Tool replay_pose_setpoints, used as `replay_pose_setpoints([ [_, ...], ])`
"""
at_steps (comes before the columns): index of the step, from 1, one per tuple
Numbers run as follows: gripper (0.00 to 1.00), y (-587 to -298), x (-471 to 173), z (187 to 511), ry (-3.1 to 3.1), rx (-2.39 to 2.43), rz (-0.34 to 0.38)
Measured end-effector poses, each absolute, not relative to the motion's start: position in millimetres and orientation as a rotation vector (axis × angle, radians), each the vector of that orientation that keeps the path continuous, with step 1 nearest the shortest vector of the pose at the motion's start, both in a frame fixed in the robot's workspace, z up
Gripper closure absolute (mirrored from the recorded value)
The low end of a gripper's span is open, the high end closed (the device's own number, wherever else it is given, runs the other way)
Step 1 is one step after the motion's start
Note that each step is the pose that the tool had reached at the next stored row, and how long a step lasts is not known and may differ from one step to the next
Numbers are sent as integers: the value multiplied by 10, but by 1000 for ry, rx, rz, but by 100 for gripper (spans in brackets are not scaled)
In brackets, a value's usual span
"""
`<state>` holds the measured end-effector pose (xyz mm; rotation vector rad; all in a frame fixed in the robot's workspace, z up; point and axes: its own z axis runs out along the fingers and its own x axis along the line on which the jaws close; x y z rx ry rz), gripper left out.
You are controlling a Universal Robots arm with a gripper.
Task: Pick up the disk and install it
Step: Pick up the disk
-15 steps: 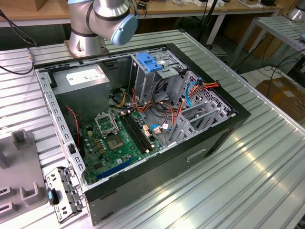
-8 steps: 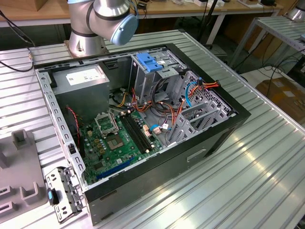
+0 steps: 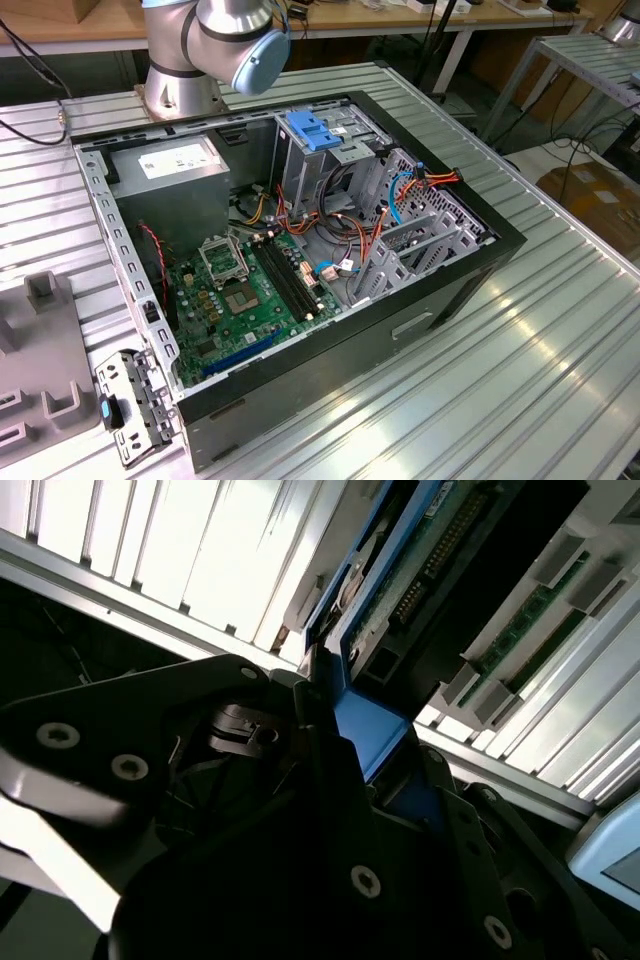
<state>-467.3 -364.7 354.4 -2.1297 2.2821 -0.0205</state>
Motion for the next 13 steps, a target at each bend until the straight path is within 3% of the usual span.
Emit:
replay_pose_setpoints([
  [13, 63, -3647, -4673, 3570, 2282, -2130, -20],
])
